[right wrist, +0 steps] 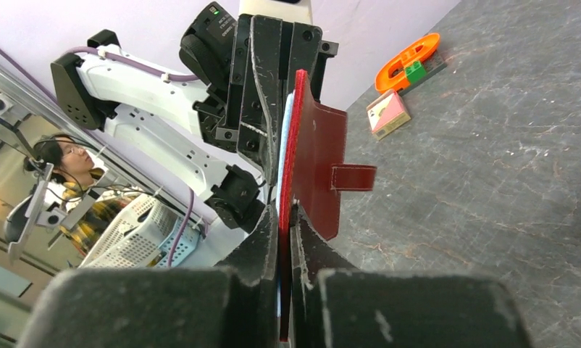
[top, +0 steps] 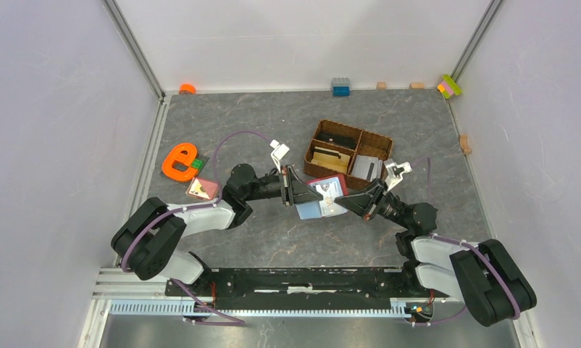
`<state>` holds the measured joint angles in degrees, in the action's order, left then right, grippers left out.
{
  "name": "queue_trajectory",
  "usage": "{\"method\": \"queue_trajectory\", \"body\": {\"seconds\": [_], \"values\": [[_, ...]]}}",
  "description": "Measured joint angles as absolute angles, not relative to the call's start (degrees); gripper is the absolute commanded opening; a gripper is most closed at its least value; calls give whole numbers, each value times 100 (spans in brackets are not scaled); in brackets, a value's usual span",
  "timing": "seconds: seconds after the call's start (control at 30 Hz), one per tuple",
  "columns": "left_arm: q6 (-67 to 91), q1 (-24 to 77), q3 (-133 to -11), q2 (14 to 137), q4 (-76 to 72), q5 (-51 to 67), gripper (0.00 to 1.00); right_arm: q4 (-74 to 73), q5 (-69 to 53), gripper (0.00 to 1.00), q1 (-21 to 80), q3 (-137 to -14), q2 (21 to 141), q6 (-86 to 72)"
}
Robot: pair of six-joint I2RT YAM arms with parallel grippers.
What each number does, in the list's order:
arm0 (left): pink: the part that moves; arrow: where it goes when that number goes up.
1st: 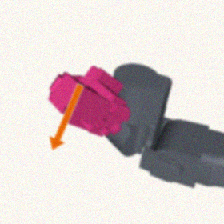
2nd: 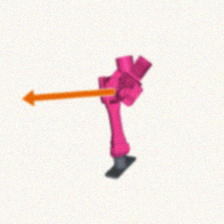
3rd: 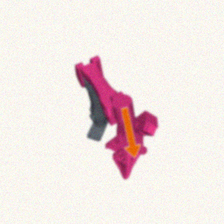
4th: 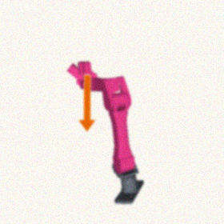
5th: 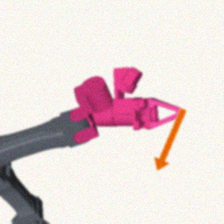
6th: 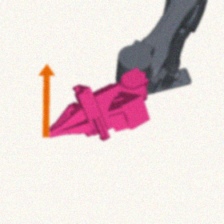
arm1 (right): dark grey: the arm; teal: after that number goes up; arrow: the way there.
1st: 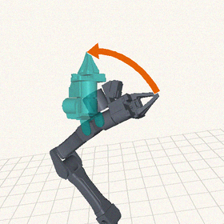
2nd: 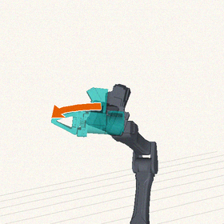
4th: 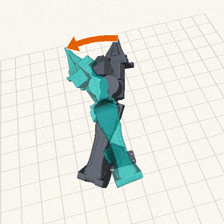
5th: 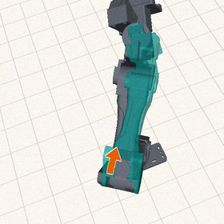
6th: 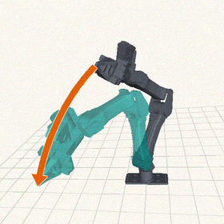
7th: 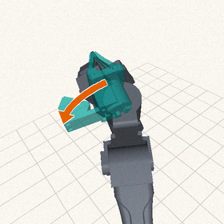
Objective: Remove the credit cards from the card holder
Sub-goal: Remove the credit card from the card holder.
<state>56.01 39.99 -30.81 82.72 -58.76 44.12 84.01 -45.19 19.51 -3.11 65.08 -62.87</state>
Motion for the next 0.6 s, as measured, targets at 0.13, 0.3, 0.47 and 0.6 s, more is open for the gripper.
{"method": "queue_trajectory", "body": {"seconds": [0.13,0.3,0.47,0.6], "values": [[5601,3999,-3114,8283,-5881,4410,2,8392,-4493,0,1920,-309,6471,-6305],[5577,4036,-3129,8283,-5846,4390,2,8399,-4515,0,1745,-217,6379,-6383],[5555,4053,-3133,8283,-5745,4362,2,8401,-4550,2,1645,-189,6392,-6534],[5546,4053,-3133,8283,-5675,4362,2,8412,-4565,9,1625,-189,6563,-6724]]}}
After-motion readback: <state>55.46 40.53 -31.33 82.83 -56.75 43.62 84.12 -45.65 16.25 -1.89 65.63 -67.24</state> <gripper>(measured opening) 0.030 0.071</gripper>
